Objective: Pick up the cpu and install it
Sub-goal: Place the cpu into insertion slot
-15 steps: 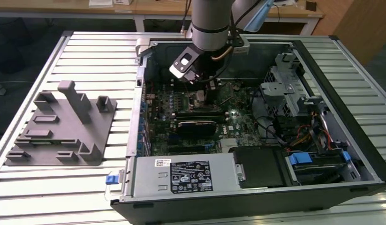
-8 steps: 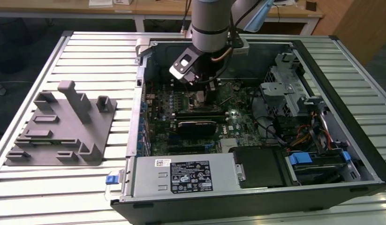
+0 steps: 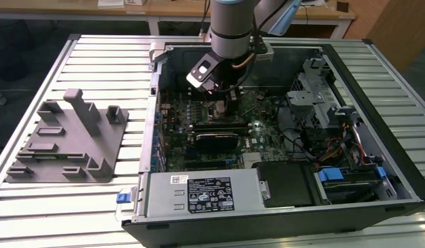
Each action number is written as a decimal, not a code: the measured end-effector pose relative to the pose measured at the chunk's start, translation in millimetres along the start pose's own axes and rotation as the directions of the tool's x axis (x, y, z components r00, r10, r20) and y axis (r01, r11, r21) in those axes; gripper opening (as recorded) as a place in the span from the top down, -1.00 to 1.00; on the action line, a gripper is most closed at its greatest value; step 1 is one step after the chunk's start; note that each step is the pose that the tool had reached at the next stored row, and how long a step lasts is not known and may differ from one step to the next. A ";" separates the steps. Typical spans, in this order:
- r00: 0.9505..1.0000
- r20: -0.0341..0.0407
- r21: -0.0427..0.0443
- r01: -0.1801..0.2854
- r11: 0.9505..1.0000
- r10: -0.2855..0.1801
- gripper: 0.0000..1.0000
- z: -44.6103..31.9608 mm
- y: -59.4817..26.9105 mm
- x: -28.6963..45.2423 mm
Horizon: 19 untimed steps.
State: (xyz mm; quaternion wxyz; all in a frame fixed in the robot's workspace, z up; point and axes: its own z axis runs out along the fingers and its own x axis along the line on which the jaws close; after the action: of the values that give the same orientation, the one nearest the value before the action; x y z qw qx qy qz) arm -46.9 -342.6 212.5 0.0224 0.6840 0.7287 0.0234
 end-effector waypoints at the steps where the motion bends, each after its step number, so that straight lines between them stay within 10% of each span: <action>1: 1.000 0.000 0.000 -0.001 1.000 0.001 -0.09 0.5 0.0 0.9; 19: 1.000 -0.002 0.000 -0.001 1.000 0.001 -0.09 12.9 -3.0 3.4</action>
State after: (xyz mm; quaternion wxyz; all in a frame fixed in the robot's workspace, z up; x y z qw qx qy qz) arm -49.2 -339.4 199.4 0.0217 0.6843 0.7285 0.0241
